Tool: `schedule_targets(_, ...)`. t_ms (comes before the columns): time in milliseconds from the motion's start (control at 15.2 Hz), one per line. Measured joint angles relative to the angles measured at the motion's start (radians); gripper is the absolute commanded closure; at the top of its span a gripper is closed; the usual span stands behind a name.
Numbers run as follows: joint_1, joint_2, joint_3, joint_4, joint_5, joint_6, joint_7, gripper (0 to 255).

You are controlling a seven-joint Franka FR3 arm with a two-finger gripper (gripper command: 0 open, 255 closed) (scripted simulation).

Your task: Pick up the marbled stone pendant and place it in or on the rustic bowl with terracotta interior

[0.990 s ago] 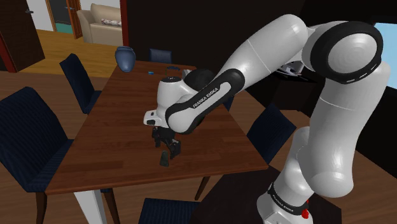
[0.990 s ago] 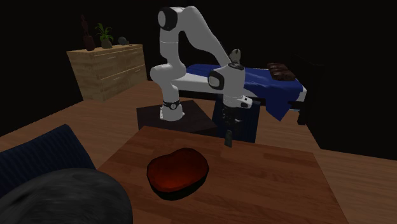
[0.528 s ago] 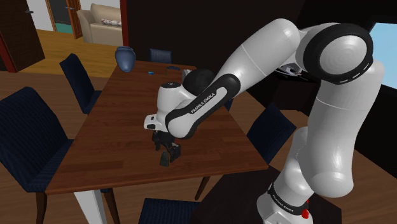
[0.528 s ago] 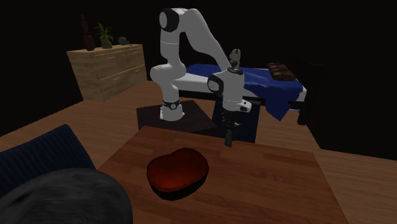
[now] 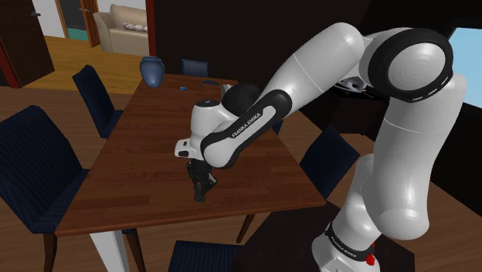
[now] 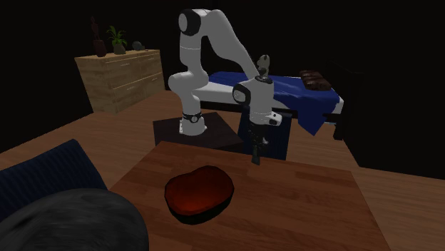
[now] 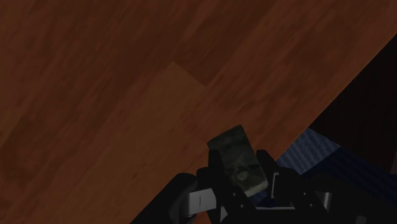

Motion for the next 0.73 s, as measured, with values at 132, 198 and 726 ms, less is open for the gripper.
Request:
schedule_targets(132, 0.0, 0.0, 0.0, 0.0, 0.0, 0.0, 0.0, 255)
schedule_targets(198, 0.0, 0.0, 0.0, 0.0, 0.0, 0.0, 0.0, 255)
schedule_targets(726, 0.0, -0.055, 0.0, 0.011, -0.001, -0.065, 0.002, 255)
